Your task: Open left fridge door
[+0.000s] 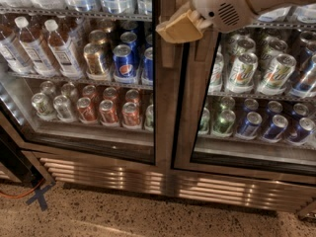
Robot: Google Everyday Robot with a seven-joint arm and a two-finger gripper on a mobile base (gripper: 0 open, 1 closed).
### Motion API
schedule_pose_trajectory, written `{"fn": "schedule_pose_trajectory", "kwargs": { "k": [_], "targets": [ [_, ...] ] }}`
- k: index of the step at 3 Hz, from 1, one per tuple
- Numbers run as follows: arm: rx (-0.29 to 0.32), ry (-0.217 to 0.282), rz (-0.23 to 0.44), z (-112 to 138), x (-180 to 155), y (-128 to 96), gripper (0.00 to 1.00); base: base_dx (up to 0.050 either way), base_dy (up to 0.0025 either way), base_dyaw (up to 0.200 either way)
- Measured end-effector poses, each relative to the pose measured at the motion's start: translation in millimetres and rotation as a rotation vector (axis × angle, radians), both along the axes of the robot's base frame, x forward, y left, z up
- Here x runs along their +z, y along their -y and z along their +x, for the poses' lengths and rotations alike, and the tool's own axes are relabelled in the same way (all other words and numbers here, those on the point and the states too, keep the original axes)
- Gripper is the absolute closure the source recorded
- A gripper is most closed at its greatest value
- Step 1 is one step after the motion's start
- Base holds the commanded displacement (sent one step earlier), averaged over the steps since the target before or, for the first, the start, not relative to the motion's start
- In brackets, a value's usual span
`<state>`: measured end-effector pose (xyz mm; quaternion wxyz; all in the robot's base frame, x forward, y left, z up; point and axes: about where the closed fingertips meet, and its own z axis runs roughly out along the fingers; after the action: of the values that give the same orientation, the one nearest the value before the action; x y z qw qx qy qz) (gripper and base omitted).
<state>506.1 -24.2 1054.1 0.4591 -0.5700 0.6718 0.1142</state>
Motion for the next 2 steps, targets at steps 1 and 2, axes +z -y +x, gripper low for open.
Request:
{"fn": "schedule_pose_trajectory", "kwargs": {
  "k": [1,2],
  "targets": [
    [0.0,0.001,0.0,-0.1,0.7,0.1,1.0,0.0,0.0,0.0],
    [-0.029,0.063,-0.032,-9.1,1.2,1.9,1.0,0.0,0.0,0.0]
  ]
}}
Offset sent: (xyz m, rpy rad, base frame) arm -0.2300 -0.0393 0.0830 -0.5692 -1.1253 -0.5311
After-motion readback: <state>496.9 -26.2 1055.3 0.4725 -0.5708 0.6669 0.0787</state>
